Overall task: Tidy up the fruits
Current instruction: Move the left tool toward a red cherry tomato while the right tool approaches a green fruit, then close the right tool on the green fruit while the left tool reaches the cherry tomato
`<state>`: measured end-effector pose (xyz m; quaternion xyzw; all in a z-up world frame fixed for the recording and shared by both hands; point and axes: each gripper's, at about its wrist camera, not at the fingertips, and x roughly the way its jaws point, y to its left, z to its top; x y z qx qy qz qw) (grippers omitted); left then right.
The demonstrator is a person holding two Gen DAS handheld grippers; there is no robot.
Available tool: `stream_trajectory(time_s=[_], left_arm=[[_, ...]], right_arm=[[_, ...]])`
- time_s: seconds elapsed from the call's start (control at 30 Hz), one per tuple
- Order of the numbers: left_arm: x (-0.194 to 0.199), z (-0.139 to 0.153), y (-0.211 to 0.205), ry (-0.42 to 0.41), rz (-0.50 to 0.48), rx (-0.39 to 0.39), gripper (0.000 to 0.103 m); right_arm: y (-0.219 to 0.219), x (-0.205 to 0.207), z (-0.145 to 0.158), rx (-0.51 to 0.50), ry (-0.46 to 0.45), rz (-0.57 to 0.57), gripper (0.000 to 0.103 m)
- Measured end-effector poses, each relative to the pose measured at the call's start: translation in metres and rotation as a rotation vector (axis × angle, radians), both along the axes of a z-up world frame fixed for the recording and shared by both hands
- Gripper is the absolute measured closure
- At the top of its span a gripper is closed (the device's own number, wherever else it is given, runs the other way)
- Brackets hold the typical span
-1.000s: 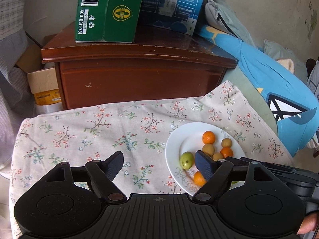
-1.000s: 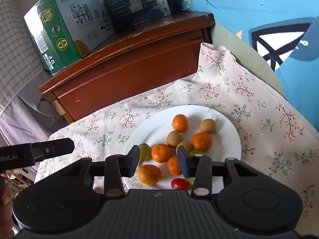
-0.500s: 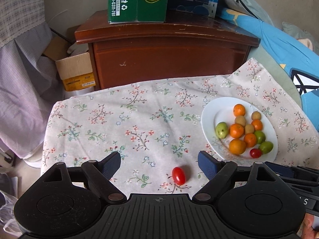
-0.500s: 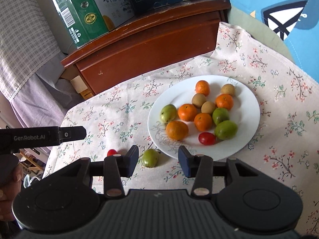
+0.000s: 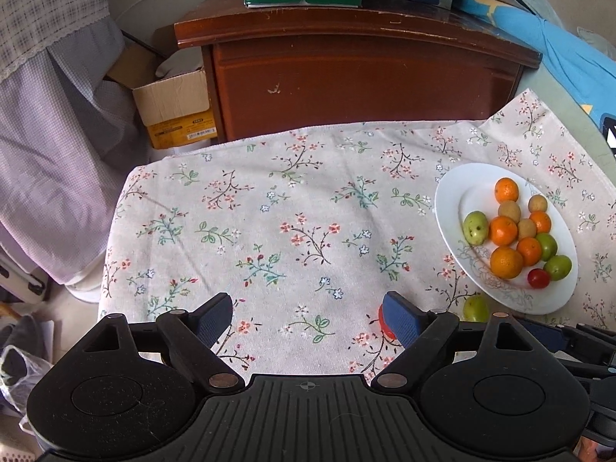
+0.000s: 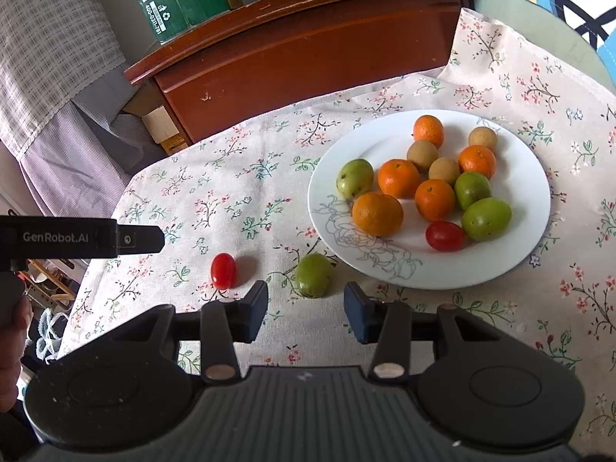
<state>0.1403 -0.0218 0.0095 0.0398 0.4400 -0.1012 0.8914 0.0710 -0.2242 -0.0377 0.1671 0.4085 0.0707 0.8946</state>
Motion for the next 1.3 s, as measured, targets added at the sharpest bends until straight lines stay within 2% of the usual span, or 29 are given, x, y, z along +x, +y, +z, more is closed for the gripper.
stream_trajectory(time_s=[0.3, 0.47, 0.6, 0.73, 0.93, 1.07, 1.3], left_arm=[[0.005, -0.011, -0.002, 0.028, 0.006, 0.027, 0.016], [0.005, -0.014, -0.003, 0.034, 0.001, 0.031, 0.016], [0.005, -0.017, -0.002, 0.037, -0.003, 0.037, 0.016], [0.004, -0.020, -0.003, 0.046, -0.014, 0.039, 0.016], [0.001, -0.025, -0.009, 0.043, -0.053, 0.035, 0.016], [0.000, -0.028, -0.014, 0.037, -0.078, 0.019, 0.016], [-0.002, -0.038, -0.030, 0.024, -0.131, -0.024, 0.019]], right_arm=[[0.005, 0.009, -0.008, -0.027, -0.003, 0.003, 0.059], [0.006, 0.013, -0.012, -0.028, -0.008, -0.005, 0.067], [0.008, 0.015, -0.013, -0.039, -0.020, -0.001, 0.070], [0.011, 0.016, -0.014, -0.054, -0.024, 0.003, 0.080], [0.009, 0.016, -0.007, -0.037, -0.017, 0.011, 0.080], [0.007, 0.015, 0.006, -0.030, -0.047, 0.006, 0.080], [-0.003, 0.014, 0.014, -0.021, -0.058, -0.044, 0.080]])
